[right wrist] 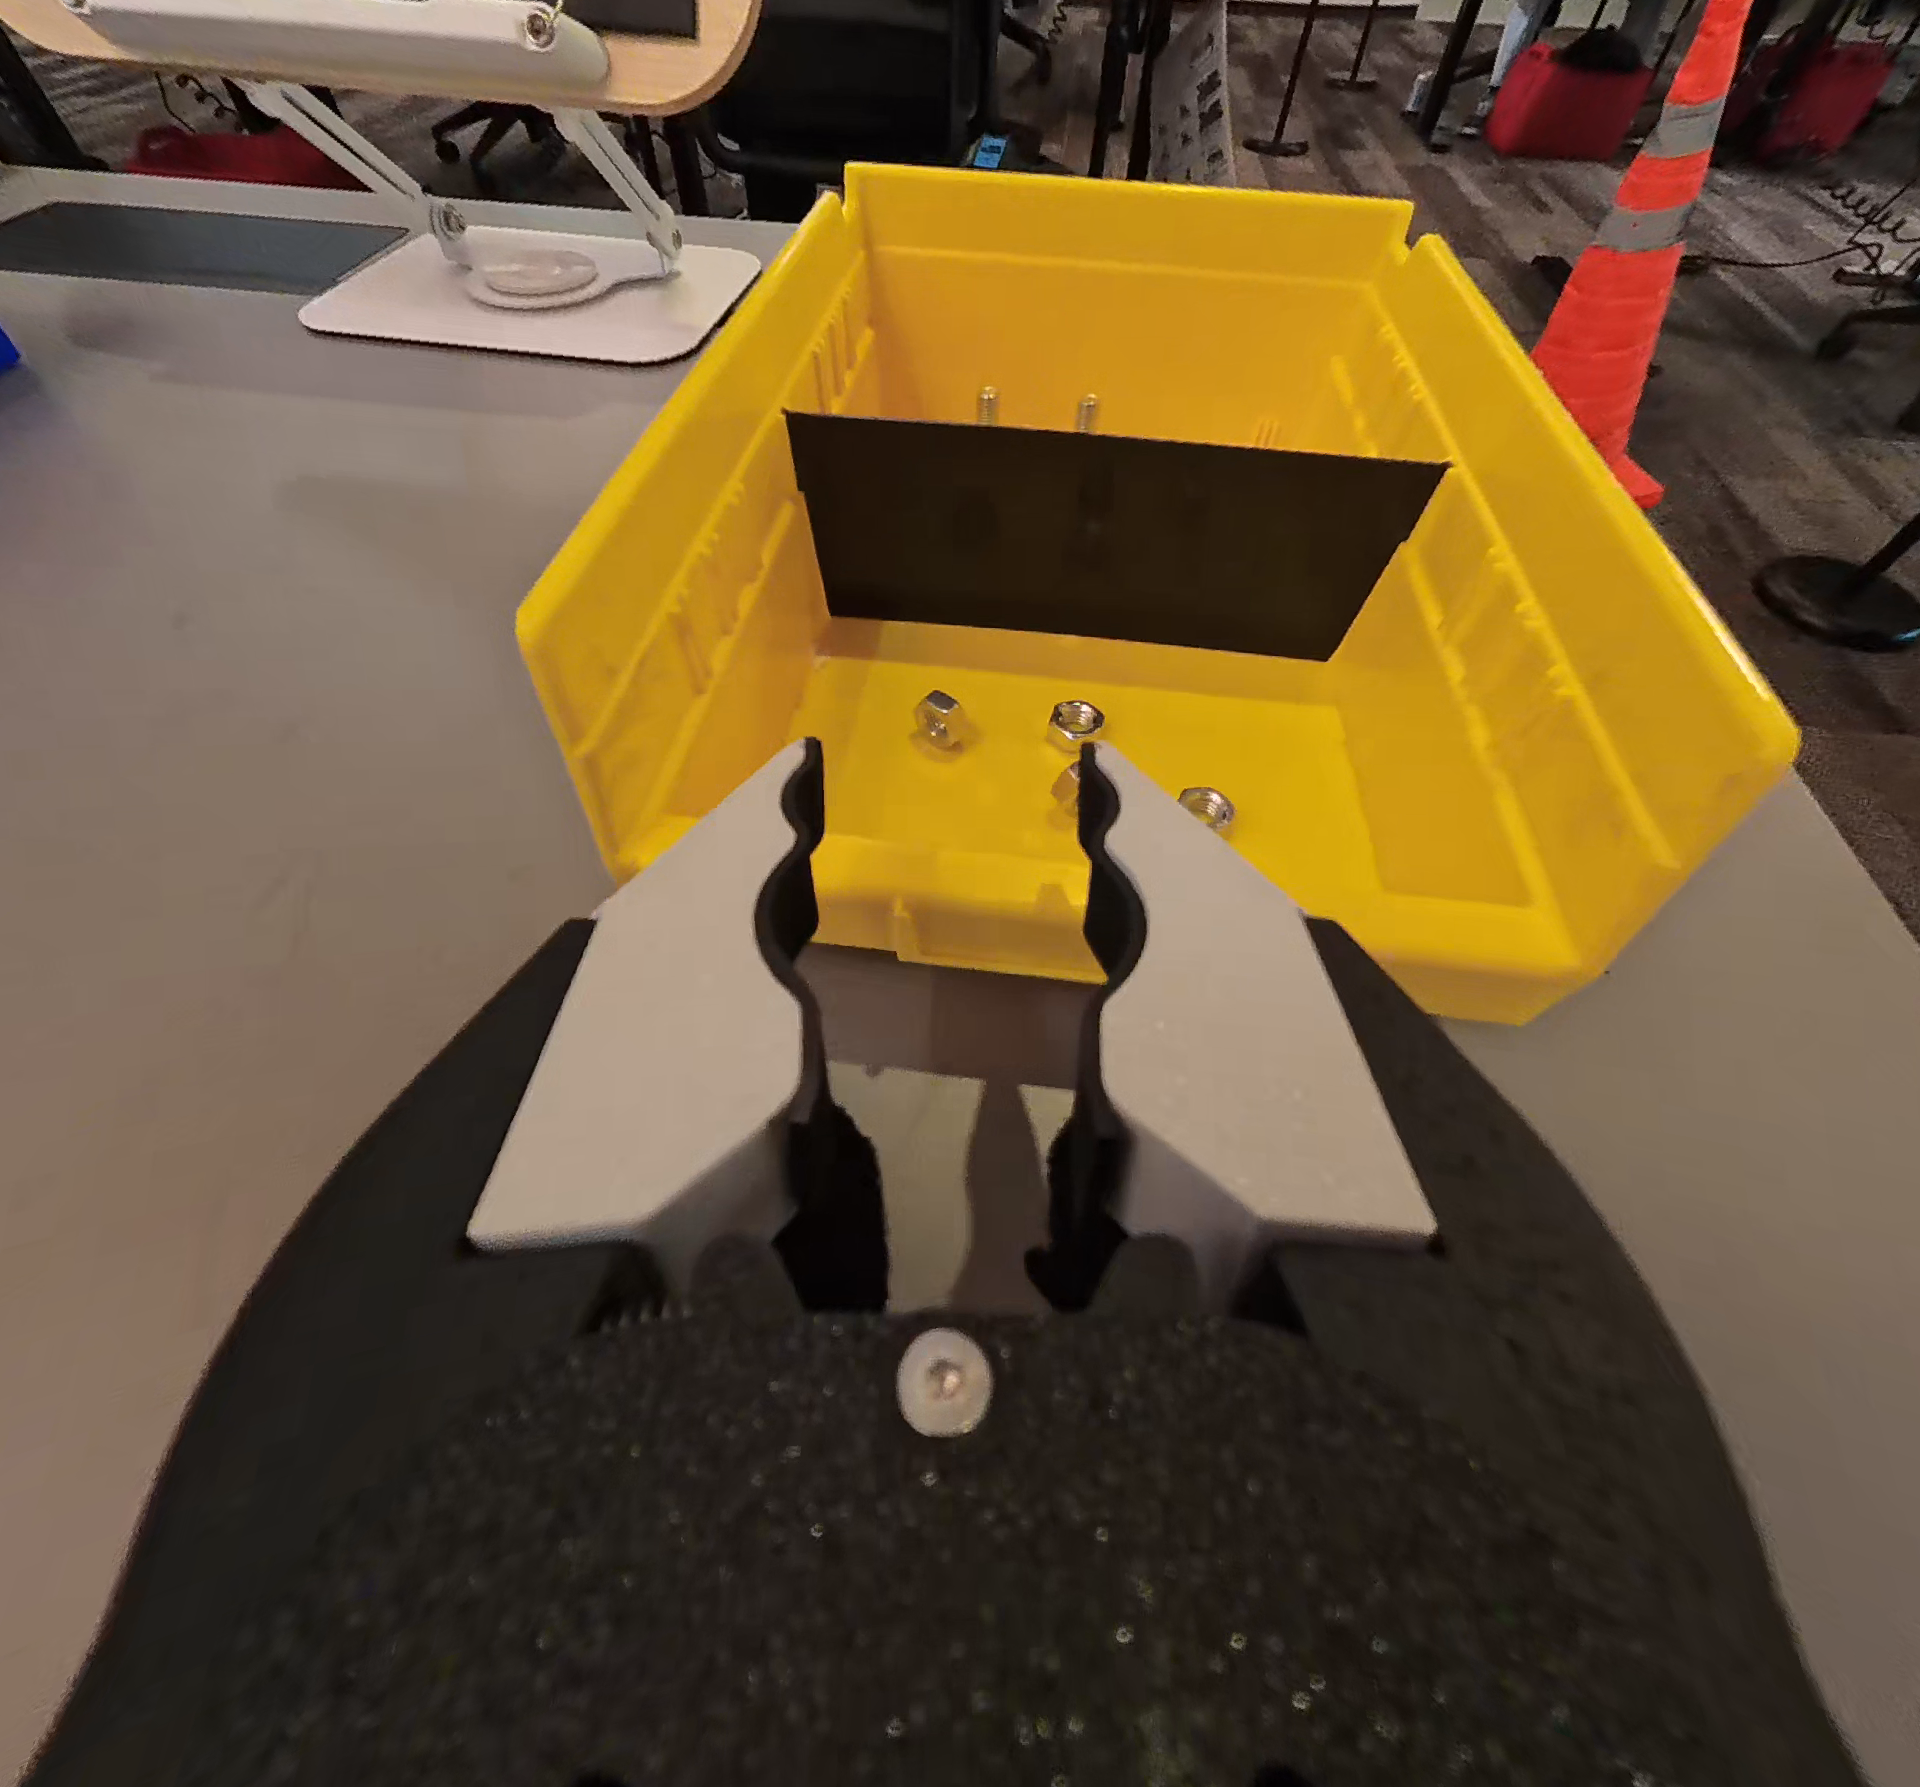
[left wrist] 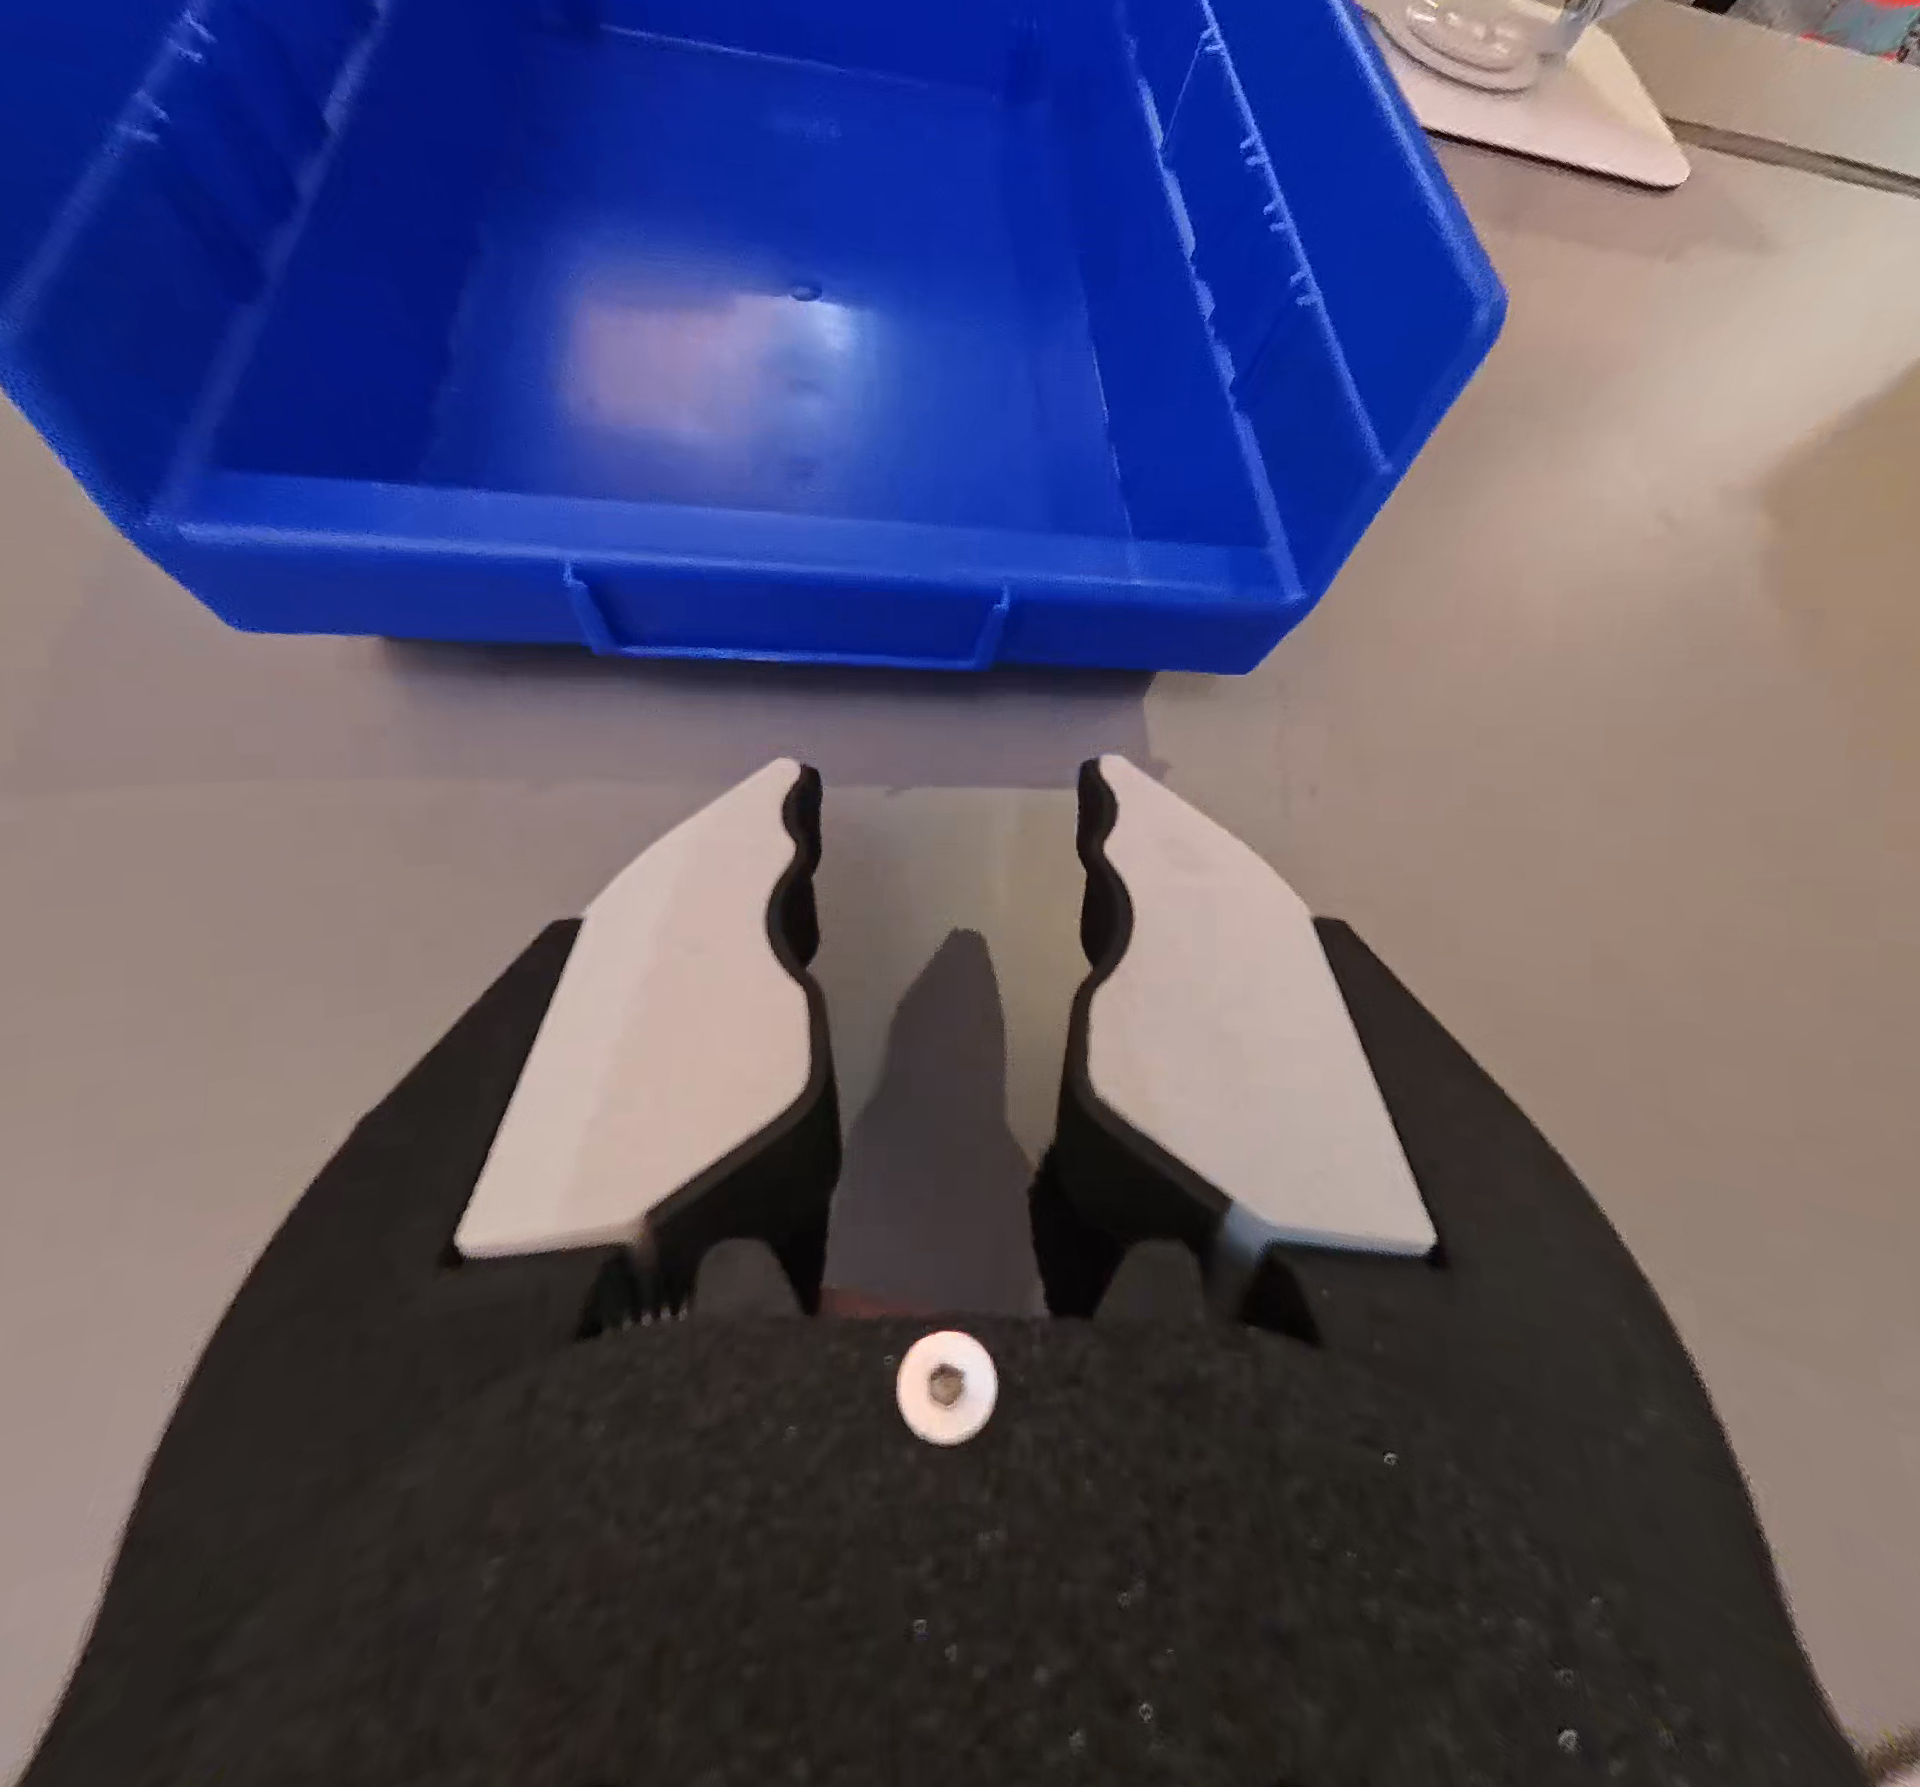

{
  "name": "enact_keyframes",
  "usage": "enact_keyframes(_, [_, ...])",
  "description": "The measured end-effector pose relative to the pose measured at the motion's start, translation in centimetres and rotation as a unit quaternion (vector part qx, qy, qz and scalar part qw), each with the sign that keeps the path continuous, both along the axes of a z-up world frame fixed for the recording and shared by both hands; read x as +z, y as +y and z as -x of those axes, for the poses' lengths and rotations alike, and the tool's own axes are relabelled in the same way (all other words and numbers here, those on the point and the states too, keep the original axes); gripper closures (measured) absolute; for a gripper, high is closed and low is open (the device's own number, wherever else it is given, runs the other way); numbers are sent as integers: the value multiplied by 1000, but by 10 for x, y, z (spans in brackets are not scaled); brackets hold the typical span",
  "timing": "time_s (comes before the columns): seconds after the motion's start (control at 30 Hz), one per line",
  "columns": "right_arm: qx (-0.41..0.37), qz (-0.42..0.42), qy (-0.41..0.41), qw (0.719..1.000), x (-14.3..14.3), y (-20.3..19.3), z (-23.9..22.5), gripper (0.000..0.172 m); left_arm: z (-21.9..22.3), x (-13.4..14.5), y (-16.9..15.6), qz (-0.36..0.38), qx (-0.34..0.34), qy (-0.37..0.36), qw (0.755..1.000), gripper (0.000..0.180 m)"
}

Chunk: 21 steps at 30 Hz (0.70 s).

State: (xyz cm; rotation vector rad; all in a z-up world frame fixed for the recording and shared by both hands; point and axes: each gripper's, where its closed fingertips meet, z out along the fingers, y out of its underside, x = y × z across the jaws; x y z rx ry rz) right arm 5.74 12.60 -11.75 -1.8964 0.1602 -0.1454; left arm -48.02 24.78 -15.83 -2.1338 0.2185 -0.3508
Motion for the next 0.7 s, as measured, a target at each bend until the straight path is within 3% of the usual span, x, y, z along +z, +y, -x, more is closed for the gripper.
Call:
enact_keyframes(0.37, [2,-21,-4,1000,9,-5,2,123,-1,18,-7,-40,10,16,999,132])
enact_keyframes(0.53, [61,-79,-7,995,25,-1,45,118,-11,33,-10,-78,-5,3,997,135])
enact_keyframes(0.7, [64,-48,-48,996,6,27,88,105,-42,48,-14,-139,-52,15,989,123])
